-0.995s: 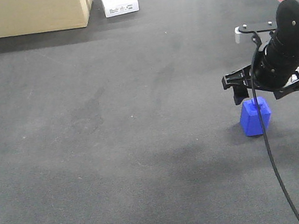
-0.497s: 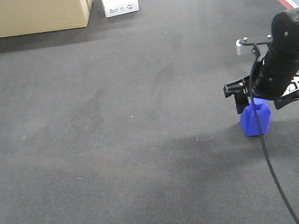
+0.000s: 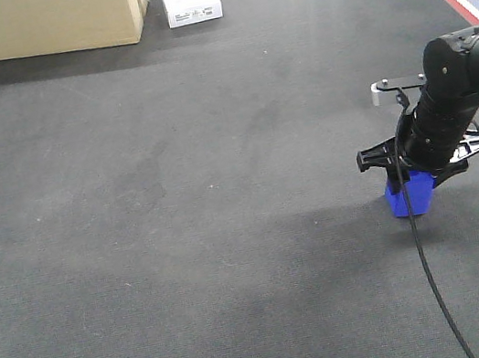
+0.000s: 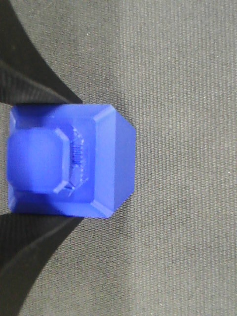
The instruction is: Pour parts from conveyor to right shelf
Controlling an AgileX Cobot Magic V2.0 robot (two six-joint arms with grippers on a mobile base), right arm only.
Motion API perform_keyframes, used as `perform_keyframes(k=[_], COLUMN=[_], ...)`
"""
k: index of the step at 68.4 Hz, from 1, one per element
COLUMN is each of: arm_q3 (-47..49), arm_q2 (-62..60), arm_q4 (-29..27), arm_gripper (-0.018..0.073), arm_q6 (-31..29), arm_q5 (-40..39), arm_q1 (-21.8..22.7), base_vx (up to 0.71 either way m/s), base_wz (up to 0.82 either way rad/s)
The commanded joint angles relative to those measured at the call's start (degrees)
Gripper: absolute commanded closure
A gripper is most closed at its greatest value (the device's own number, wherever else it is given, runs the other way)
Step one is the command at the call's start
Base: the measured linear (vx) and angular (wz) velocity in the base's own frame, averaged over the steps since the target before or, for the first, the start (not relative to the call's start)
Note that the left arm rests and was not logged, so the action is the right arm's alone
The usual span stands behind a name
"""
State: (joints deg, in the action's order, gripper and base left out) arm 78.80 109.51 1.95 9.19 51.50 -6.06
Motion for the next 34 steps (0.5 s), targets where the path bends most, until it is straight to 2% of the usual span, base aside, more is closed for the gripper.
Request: perform_keyframes(k=[1,16,24,34], arm_q3=[1.68,1.47,-0.08,-7.16], arm_q2=[-2.67,-6.20,-10.66,-19.46], arm_q4=[2.25,2.97,3.71,5.41], arm_gripper=[0.0361,0.0500,0.0510,0.0508], arm_q6=[-0.70,-0.70,-0.70,-0.64], arm_q5=[-2.29,-5.25,-8.38,-17.33], arm_q1=[0.66,0.66,0.66,0.66], base_vx=[0.00,0.00,0.00,0.00], base_wz=[0.00,0.00,0.00,0.00])
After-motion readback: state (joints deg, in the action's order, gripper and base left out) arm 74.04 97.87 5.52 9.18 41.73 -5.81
